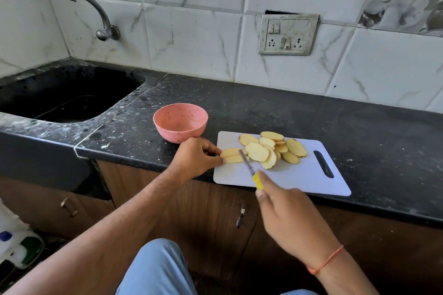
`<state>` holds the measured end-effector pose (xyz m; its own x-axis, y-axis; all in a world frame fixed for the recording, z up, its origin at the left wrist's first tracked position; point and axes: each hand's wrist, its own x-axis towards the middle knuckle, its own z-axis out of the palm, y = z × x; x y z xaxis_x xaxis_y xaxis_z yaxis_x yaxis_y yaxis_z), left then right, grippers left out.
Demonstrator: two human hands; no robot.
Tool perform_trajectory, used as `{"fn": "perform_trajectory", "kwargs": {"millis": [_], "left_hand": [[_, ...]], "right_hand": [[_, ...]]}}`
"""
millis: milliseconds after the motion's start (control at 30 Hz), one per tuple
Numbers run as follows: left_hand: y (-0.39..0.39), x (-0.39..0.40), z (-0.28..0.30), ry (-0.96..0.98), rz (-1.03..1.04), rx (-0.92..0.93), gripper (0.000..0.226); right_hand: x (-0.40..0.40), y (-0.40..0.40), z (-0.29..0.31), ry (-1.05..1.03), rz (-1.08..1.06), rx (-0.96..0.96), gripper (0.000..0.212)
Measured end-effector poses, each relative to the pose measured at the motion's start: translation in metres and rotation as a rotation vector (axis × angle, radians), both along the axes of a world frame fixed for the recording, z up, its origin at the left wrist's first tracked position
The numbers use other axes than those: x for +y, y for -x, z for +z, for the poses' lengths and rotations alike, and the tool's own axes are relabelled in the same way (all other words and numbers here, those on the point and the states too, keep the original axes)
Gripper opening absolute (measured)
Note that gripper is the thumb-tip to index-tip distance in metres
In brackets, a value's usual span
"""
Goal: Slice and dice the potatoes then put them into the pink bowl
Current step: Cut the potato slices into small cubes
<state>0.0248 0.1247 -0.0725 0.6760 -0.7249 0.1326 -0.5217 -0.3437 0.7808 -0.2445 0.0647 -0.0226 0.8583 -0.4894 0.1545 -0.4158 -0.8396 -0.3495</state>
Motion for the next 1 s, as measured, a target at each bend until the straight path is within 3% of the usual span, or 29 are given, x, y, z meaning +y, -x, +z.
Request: {"fn": "perform_trajectory", "kwargs": {"millis": [133, 333, 467, 633, 767, 1000], "left_hand": [[0.003, 0.001, 0.001, -0.031, -0.013, -0.047, 0.029], [0.006, -0.002, 0.013, -0.129, -0.135, -0.174, 0.06], [0.013, -0.016, 0.027, -0.212, -0.185, -0.392, 0.057], [0.011, -0.037, 0.049, -0.367, -0.294, -0.414, 0.038], [0.003, -0.055, 0.061, -0.502, -0.35, -0.372, 0.036], [-0.001, -0.066, 0.068, -0.567, -0.381, -0.329, 0.021]], "right_hand": [[-0.051, 0.008, -0.008, -0.127, -0.173, -0.373, 0.052], [-0.135, -0.004, -0.016, -0.217, -0.316, -0.453, 0.045], [-0.159, -0.017, -0.027, -0.289, -0.293, -0.461, 0.044], [-0.165, -0.017, -0.043, -0.28, -0.266, -0.462, 0.042], [-0.169, -0.018, -0.047, -0.311, -0.256, -0.485, 0.042], [-0.176, -0.018, -0.053, -0.329, -0.254, -0.501, 0.043]]}}
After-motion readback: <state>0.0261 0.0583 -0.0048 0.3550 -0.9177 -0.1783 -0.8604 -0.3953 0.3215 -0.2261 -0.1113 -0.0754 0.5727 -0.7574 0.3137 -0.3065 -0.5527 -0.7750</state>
